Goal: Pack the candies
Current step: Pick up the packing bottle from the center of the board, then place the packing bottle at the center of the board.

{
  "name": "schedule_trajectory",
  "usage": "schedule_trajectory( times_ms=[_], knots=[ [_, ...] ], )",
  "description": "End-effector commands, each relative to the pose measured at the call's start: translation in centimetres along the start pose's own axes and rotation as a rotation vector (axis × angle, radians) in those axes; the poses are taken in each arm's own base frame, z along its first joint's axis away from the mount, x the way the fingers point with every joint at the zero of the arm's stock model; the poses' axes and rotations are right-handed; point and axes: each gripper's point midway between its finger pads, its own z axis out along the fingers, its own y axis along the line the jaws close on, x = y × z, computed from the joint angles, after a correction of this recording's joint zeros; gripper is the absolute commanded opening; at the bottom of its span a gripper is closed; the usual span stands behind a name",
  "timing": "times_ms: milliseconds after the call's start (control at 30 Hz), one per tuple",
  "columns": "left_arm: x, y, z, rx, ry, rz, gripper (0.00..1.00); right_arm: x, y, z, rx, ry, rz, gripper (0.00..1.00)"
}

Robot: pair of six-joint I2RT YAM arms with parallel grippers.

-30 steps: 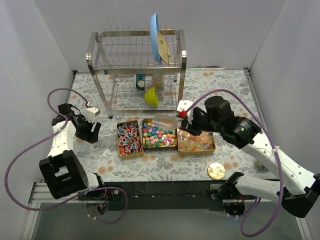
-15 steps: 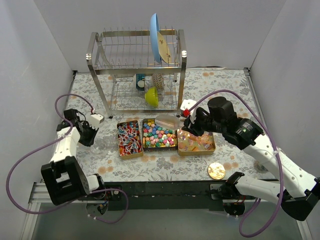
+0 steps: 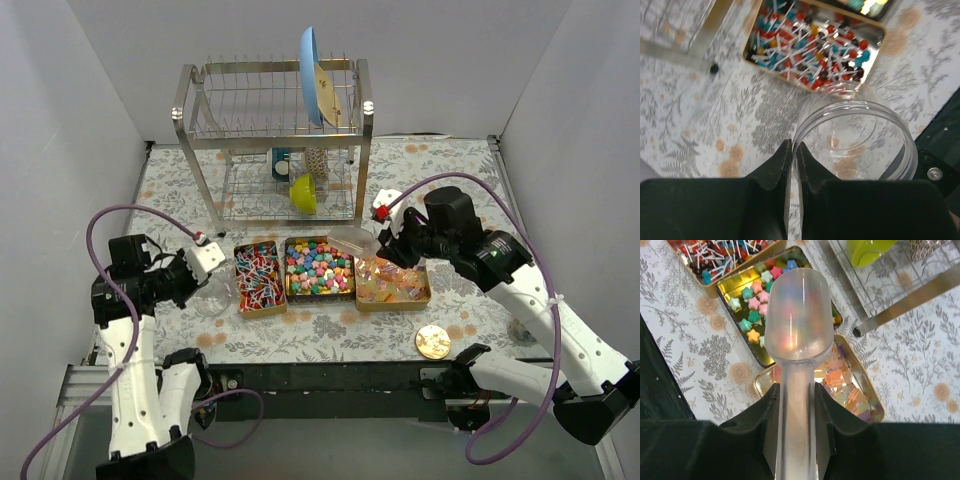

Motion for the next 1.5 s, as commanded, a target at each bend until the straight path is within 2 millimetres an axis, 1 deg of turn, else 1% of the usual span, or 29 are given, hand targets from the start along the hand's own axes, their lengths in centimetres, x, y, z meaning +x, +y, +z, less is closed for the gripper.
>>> schedule_trajectory(
  times_ms=[0,100,167,200,233,267,300,333,367,400,433,500,533,567,600,667,700,733,767,833,867,900,967,1033,1067,1133,1233,1333,1467],
  knots=[
    [-4.4,-4.9,-0.7,0.196,-0.233,0.109,0.00,0.1,-0.1,-1.6,0.007,0.011,0.040,0.01],
    [-5.5,-5.2,-0.1,0.269,-0.287,0.088,0.00,1.3,-1.5,-2.1,0.066,0.040,0.060,0.01],
    [-6.5,-4.4,0.6,0.299,-0.297,-0.042,0.00,1.7,-2.4,-2.4,0.100,0.051,0.063,0.01],
    [-7.6,-3.2,1.1,0.279,-0.320,-0.056,0.00,1.7,-2.9,-2.7,0.118,0.050,0.070,0.01],
    [-8.8,-2.9,1.4,0.298,-0.330,-0.063,0.00,1.7,-3.2,-2.9,0.130,0.048,0.074,0.01],
    [-9.8,-2.6,1.7,0.322,-0.320,-0.180,0.00,1.7,-3.5,-3.0,0.139,0.045,0.078,0.01],
    [-11.0,-1.4,2.8,0.325,-0.329,-0.194,0.00,1.7,-4.2,-3.5,0.163,0.043,0.089,0.01],
    [-12.4,-2.1,3.4,0.375,-0.329,-0.199,0.00,1.7,-4.5,-3.6,0.171,0.041,0.093,0.01],
    [-14.0,-2.2,3.2,0.394,-0.338,-0.242,0.00,1.8,-5.1,-4.0,0.193,0.041,0.102,0.01],
    [-15.1,-1.9,4.1,0.392,-0.347,-0.233,0.00,1.8,-5.4,-4.2,0.203,0.039,0.103,0.01],
    [-15.9,-3.4,5.2,0.393,-0.307,-0.196,0.00,1.8,-5.7,-4.4,0.213,0.037,0.099,0.01],
    [-16.4,-5.4,6.8,0.397,-0.261,-0.165,0.00,1.8,-6.2,-4.7,0.232,0.035,0.095,0.01],
    [-16.6,-7.7,7.6,0.404,-0.224,-0.109,0.00,1.8,-6.5,-4.8,0.241,0.035,0.097,0.01],
    [-15.9,-9.1,8.4,0.416,-0.193,-0.098,0.00,1.9,-6.8,-5.0,0.253,0.032,0.102,0.01],
    [-16.3,-11.6,8.6,0.455,-0.190,-0.067,0.00,2.0,-6.9,-5.1,0.257,0.034,0.105,0.01],
    [-15.5,-12.7,10.0,0.391,-0.151,-0.036,0.00,2.3,-7.3,-5.4,0.274,0.039,0.112,0.01],
    [-14.3,-14.5,10.6,0.415,-0.119,-0.004,0.00,2.4,-7.5,-5.5,0.281,0.043,0.111,0.01],
    [-13.7,-14.9,10.9,0.415,-0.110,0.001,0.00,2.3,-7.8,-5.7,0.292,0.041,0.111,0.01],
    [-13.7,-14.6,11.4,0.379,-0.117,0.003,0.00,2.4,-8.0,-6.0,0.302,0.046,0.118,0.01],
    [-12.0,-15.5,12.7,0.368,-0.060,0.019,0.00,2.3,-8.4,-6.3,0.315,0.046,0.113,0.01],
    [-11.4,-15.3,13.3,0.338,-0.030,0.031,0.00,2.4,-8.4,-6.4,0.316,0.052,0.113,0.01],
    [-10.7,-16.2,13.6,0.344,-0.007,0.059,0.00,2.5,-8.5,-6.4,0.320,0.058,0.111,0.01],
    [-10.4,-17.0,14.4,0.324,0.027,0.076,0.00,2.7,-8.5,-6.4,0.318,0.062,0.106,0.01],
    [-10.9,-17.4,14.9,0.283,0.042,0.089,0.00,2.8,-8.4,-6.4,0.317,0.064,0.102,0.01],
    [-10.5,-17.9,15.6,0.290,0.077,0.089,0.00,3.0,-8.4,-6.4,0.317,0.071,0.098,0.01],
    [-10.9,-18.5,16.1,0.298,0.092,0.080,0.00,3.2,-8.4,-6.4,0.320,0.074,0.092,0.01],
    [-10.6,-19.9,17.3,0.315,0.114,0.080,0.00,3.6,-8.1,-6.4,0.311,0.085,0.085,0.01],
    [-10.4,-20.1,18.8,0.273,0.123,0.081,0.00,3.9,-7.9,-6.4,0.293,0.103,0.081,0.01],
    [-10.7,-20.8,19.7,0.280,0.126,0.073,0.00,4.3,-7.4,-6.4,0.263,0.131,0.080,0.01]
  ],
)
